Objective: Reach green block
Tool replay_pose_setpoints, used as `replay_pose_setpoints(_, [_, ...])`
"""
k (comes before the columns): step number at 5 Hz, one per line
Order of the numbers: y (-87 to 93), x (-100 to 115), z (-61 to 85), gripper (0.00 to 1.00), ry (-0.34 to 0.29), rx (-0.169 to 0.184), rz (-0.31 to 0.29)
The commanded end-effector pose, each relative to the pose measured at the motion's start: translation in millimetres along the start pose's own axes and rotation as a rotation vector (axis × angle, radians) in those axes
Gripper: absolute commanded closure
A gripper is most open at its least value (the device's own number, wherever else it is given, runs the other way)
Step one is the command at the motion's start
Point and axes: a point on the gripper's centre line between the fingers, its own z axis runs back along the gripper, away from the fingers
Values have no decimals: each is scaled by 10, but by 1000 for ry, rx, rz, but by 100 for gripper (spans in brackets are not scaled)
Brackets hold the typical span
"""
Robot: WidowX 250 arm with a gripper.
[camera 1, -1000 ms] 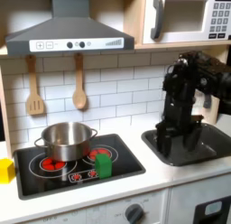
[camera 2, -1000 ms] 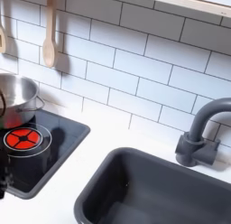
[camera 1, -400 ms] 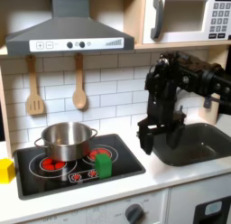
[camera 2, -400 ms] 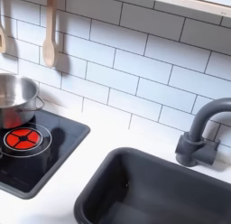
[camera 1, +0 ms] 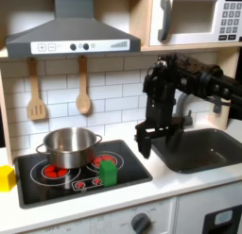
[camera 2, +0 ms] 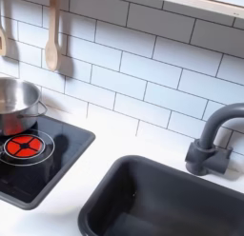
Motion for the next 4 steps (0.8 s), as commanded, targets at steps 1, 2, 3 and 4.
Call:
replay_pose_setpoints(1, [61, 188, -28, 0, -11, 6, 22])
replay_pose_setpoints(2, [94, 275, -51, 0, -12, 7, 33])
replay_pose_setpoints(3, [121, 338, -79, 0, -12, 9, 37])
replay_pose_setpoints(4, [187, 412, -139, 0, -7, 19, 33])
